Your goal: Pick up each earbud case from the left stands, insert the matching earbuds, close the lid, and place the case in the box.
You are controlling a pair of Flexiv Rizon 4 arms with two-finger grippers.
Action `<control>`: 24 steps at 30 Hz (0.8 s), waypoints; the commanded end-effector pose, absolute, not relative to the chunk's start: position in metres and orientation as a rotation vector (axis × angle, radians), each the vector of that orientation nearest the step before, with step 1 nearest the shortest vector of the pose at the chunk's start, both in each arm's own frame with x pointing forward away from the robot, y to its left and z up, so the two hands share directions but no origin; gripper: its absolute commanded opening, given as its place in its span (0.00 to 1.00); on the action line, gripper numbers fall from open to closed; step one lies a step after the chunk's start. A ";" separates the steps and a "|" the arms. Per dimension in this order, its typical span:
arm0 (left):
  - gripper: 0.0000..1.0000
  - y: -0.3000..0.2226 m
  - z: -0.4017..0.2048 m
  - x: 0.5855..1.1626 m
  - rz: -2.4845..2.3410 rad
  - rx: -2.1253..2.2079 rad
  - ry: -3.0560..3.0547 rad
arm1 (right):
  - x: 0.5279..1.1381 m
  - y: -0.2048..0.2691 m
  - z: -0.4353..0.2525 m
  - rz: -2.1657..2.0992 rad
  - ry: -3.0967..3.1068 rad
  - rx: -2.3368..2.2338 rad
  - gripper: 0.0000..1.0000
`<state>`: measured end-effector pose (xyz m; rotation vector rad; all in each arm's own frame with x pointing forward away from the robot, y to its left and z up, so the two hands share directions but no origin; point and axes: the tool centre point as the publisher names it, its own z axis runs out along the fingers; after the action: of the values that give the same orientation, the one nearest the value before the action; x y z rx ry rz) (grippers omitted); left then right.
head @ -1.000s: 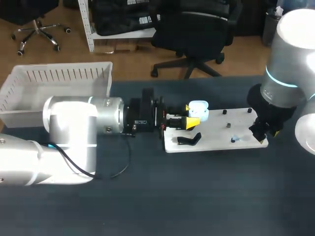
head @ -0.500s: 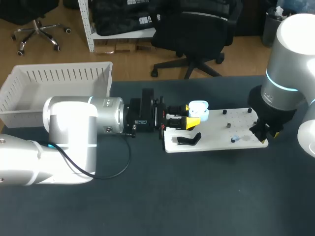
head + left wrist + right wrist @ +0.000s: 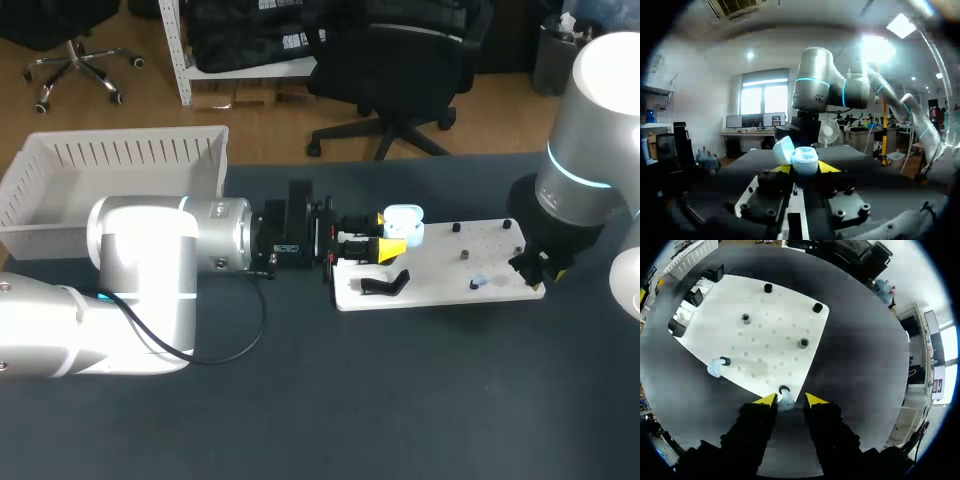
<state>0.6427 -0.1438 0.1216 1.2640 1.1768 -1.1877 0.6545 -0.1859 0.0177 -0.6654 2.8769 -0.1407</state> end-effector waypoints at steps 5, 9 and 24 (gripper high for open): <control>0.00 -0.144 0.121 0.641 -1.182 1.258 1.177 | 0.654 -0.187 0.017 -0.148 2.872 -0.661 0.31; 0.00 -0.144 0.121 0.641 -1.182 1.258 1.177 | 0.653 -0.186 0.019 -0.147 2.870 -0.661 0.30; 0.00 -0.144 0.121 0.641 -1.182 1.258 1.177 | 0.644 -0.177 0.033 -0.137 2.864 -0.689 0.00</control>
<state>0.6427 -0.1438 0.1216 1.2640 1.1768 -1.1877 0.6498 -0.1776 0.0245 -0.6916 2.8683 -0.1331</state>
